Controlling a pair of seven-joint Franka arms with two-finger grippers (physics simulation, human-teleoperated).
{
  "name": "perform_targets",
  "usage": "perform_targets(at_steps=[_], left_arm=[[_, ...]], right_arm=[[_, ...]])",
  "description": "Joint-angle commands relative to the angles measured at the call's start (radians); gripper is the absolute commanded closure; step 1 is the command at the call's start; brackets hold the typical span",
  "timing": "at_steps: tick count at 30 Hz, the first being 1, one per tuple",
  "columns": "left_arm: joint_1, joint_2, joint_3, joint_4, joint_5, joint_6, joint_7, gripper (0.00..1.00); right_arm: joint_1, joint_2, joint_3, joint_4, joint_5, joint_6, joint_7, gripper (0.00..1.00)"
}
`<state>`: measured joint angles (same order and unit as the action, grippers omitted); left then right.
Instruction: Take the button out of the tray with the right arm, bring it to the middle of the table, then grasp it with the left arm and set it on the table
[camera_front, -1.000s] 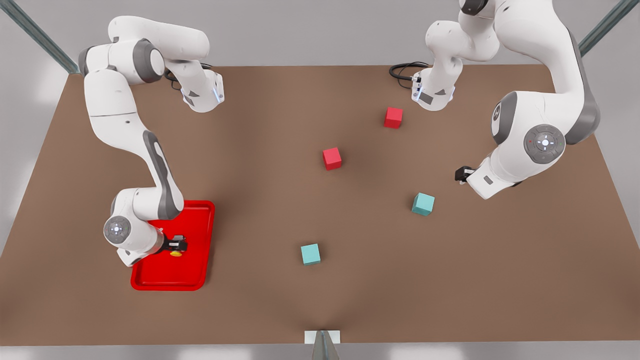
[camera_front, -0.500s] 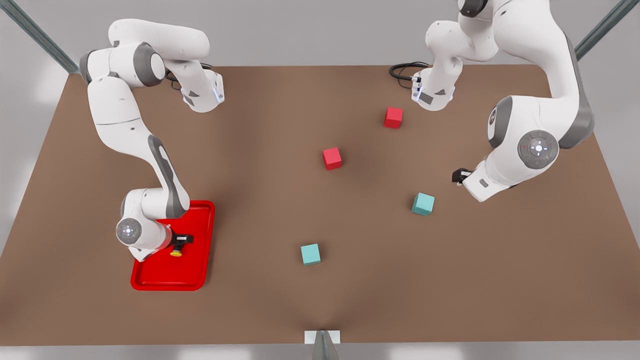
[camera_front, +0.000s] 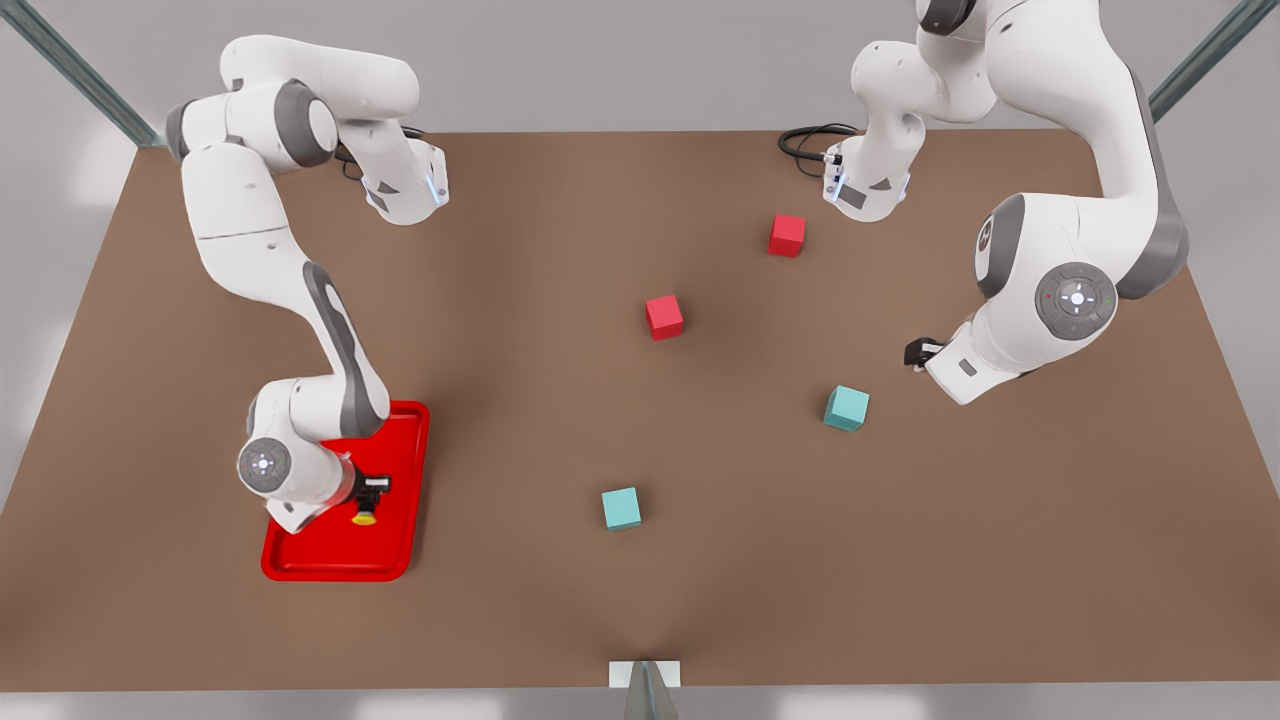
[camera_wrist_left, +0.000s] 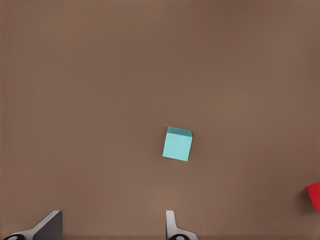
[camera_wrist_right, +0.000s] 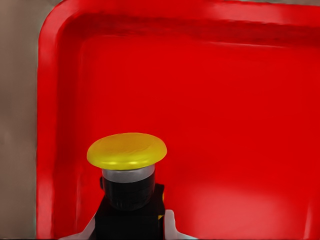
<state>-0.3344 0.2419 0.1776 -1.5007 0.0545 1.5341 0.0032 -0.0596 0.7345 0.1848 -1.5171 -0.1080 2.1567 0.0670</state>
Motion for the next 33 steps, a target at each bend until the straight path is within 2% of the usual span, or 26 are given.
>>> perform_targets(at_steps=[1, 2, 3, 10, 13, 16, 19, 26, 27, 28, 29, 31, 33], left_arm=[[0.000, -0.001, 0.000, 0.000, -0.001, 0.000, 0.001, 0.00], [0.000, -0.001, 0.000, 0.000, 0.001, 0.000, 0.001, 0.00], [0.000, -0.001, 0.000, 0.000, -0.001, 0.000, 0.001, 0.00], [0.000, 0.000, 0.000, 0.000, 0.001, 0.000, 0.001, 0.00], [0.000, 0.000, 0.000, 0.000, 0.001, 0.003, 0.001, 0.00], [0.000, 0.000, 0.000, 0.000, 0.001, 0.003, 0.001, 0.00], [-0.002, 0.000, 0.000, 0.002, 0.001, 0.006, 0.001, 0.00], [-0.002, 0.014, 0.000, 0.002, 0.001, 0.011, 0.001, 0.00], [-0.002, 0.014, 0.000, 0.002, 0.001, 0.011, 0.001, 0.00], [-0.002, 0.014, 0.000, 0.002, 0.001, 0.015, 0.001, 0.00], [-0.002, 0.014, 0.000, 0.002, 0.001, 0.015, 0.001, 0.00], [-0.002, 0.016, 0.000, 0.002, 0.001, 0.015, 0.001, 0.00], [-0.002, 0.017, 0.000, 0.002, 0.001, 0.015, 0.001, 0.00]], right_arm=[[0.012, -0.004, 0.056, 0.044, -0.015, -0.185, 0.141, 0.62], [0.018, -0.004, 0.103, 0.070, -0.016, -0.219, 0.204, 0.62], [0.075, -0.004, 0.108, 0.077, -0.010, -0.222, 0.243, 0.62], [0.432, 0.000, 0.108, 0.221, 0.119, -0.274, 0.809, 0.61], [0.558, 0.094, 0.101, 0.380, 0.160, -0.273, 1.057, 0.61], [0.751, 0.243, -0.071, 0.577, 0.277, -0.241, 1.309, 0.61], [0.816, 0.325, -0.088, 0.669, 0.277, -0.218, 1.435, 0.61], [0.929, 0.434, -0.120, 0.709, 0.278, -0.090, 1.608, 0.57], [0.931, 0.442, -0.122, 0.709, 0.278, -0.089, 1.608, 0.50], [0.932, 0.442, -0.122, 0.709, 0.278, -0.089, 1.608, 0.23], [0.932, 0.442, -0.122, 0.709, 0.278, -0.089, 1.607, 0.17], [0.932, 0.445, -0.123, 0.709, 0.278, -0.089, 1.603, 0.00], [0.922, 0.430, -0.120, 0.704, 0.287, -0.051, 1.582, 0.00]])
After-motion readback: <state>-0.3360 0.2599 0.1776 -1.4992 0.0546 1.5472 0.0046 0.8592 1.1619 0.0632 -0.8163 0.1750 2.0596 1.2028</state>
